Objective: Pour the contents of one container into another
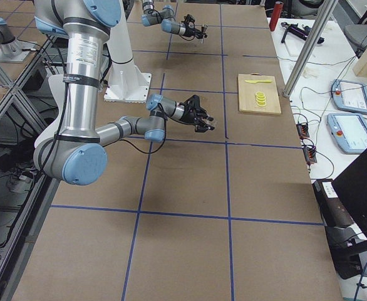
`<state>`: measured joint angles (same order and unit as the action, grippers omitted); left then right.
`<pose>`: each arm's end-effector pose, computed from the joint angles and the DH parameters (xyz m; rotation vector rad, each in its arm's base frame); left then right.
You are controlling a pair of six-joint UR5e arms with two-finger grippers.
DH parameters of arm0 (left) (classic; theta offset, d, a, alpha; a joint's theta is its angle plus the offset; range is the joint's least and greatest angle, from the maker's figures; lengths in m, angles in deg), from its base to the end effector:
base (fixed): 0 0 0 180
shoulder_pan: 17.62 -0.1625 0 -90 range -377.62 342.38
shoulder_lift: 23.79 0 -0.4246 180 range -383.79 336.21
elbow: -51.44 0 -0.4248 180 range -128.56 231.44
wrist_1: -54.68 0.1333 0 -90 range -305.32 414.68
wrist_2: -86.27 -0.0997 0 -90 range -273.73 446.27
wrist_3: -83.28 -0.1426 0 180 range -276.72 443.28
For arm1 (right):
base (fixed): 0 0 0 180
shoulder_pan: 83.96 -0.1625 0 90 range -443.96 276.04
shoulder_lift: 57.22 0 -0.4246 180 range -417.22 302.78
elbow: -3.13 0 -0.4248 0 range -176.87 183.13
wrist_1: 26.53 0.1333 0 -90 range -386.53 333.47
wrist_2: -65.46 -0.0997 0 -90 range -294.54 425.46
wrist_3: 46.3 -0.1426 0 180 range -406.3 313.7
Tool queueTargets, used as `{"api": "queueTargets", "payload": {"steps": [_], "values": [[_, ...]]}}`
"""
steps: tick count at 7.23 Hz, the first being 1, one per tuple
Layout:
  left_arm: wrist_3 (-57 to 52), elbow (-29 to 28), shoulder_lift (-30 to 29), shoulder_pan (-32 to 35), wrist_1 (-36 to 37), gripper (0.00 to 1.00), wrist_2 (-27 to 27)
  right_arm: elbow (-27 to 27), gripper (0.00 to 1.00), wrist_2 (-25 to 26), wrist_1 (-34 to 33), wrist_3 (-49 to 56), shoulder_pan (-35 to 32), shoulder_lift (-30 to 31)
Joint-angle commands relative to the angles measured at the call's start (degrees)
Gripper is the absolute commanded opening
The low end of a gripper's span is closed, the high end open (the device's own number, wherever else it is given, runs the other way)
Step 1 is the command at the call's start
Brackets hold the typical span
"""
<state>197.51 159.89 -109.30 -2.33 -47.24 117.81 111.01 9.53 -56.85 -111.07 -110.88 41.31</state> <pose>0.4163 -0.3780 0.5069 0.9985 0.5043 -0.8490 -0.3512 -0.4174 0.4626 0.9812 -0.8207 0.3830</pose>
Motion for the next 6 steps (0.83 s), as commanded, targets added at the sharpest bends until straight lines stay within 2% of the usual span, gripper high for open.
{"api": "queueTargets", "payload": {"steps": [1,3,6], "values": [[2.7,-2.3,0.2,-0.3,0.6,0.00,-5.1,0.0,0.00,0.0,0.0,0.0,0.0,0.0],[4.2,-4.3,0.2,-0.8,0.6,0.00,-8.9,0.1,0.00,0.0,0.0,0.0,0.0,-0.1],[4.9,-6.6,0.0,-1.5,0.6,0.00,-11.4,0.1,0.00,0.0,0.0,0.0,0.0,-0.1]]}}
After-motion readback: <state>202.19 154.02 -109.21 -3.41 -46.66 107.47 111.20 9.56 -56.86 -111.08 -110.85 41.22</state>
